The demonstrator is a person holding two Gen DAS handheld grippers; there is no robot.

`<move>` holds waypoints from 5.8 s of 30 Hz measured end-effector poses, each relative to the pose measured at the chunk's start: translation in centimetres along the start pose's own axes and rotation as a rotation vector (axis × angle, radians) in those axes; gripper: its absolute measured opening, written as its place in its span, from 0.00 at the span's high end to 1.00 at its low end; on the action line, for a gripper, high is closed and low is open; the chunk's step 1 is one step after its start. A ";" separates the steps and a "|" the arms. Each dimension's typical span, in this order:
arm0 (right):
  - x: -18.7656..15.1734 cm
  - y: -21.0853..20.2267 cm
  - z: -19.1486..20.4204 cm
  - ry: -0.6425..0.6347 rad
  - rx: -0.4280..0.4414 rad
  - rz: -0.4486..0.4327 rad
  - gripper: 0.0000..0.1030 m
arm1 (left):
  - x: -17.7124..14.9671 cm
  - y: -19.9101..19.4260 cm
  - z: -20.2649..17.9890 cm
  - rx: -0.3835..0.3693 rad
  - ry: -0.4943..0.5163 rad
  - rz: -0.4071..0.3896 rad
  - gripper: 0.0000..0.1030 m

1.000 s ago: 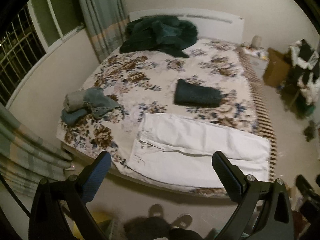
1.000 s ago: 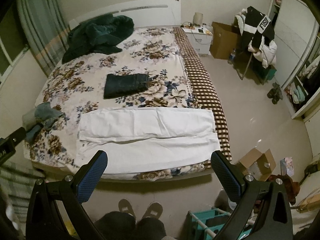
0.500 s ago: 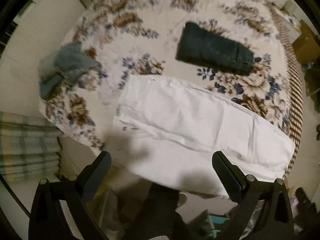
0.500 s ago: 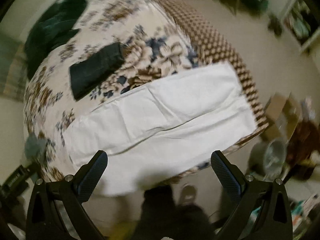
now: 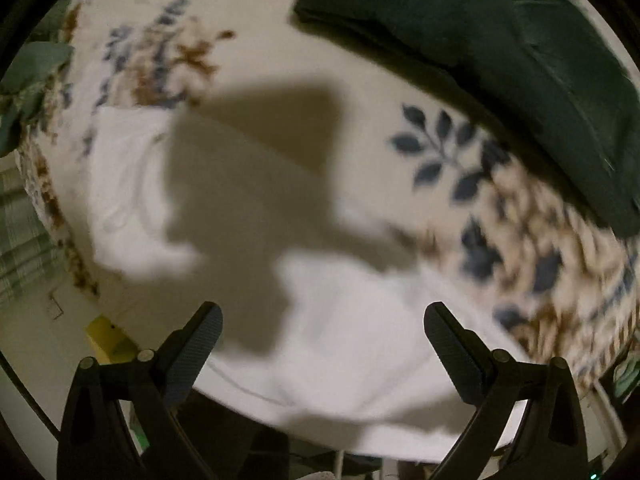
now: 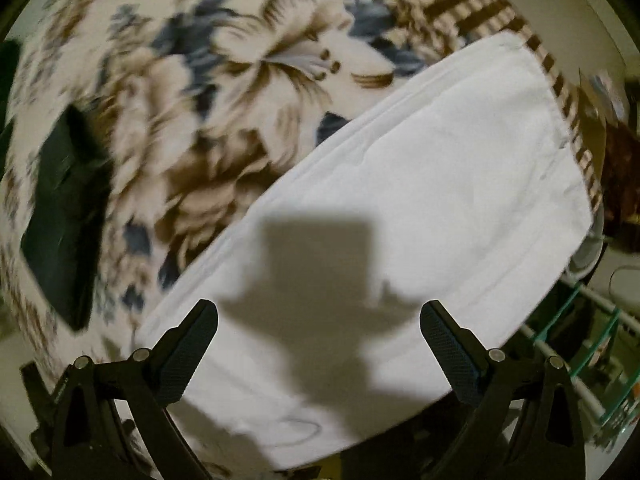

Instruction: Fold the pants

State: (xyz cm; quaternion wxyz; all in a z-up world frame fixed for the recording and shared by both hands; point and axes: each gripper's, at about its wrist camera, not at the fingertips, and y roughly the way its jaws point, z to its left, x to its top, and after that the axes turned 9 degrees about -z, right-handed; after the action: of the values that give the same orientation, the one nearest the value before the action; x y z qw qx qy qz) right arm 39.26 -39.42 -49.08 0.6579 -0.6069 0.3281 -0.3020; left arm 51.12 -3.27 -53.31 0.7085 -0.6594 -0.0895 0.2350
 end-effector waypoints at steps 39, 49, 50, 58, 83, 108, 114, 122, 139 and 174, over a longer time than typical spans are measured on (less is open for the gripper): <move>-11.5 -1.2 -20.4 -0.175 0.169 -0.053 0.95 | -29.6 2.1 17.8 -0.181 -0.064 -0.266 0.93; -13.3 5.8 -26.1 -0.195 0.149 0.054 0.65 | -29.3 5.6 17.8 -0.231 -0.083 -0.269 0.83; -13.0 5.5 -27.1 -0.181 0.164 0.049 0.52 | -29.4 5.2 17.8 -0.235 -0.081 -0.280 0.79; -4.8 1.6 -36.2 0.068 0.211 -0.172 0.35 | -29.1 4.6 16.7 -0.198 -0.059 -0.337 0.24; 0.1 -0.4 -47.9 0.296 0.107 -0.282 0.98 | -28.9 4.8 11.6 -0.138 0.056 -0.319 0.24; 2.6 5.7 -28.4 0.249 0.177 -0.078 0.98 | -28.0 6.2 10.1 -0.052 0.163 -0.319 0.24; 3.4 3.3 -26.7 0.183 0.185 -0.170 0.99 | -28.3 5.7 12.8 -0.060 0.108 -0.301 0.24; 3.5 3.5 -24.5 0.026 0.228 -0.098 0.64 | -28.1 4.2 17.9 -0.091 -0.017 -0.312 0.24; -24.2 10.6 -14.6 -0.029 0.426 0.196 0.47 | -21.7 7.4 29.5 -0.236 -0.342 -0.268 0.39; -25.7 7.6 -18.9 -0.063 0.351 0.107 0.44 | -22.8 1.4 32.2 -0.248 -0.147 -0.449 0.54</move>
State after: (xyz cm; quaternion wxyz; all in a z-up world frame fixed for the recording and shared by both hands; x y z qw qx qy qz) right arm 8.67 -29.67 -55.88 0.7789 -0.4736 0.2812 -0.2999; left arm 16.83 15.26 -46.82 0.6483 -0.6859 -0.3129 0.1067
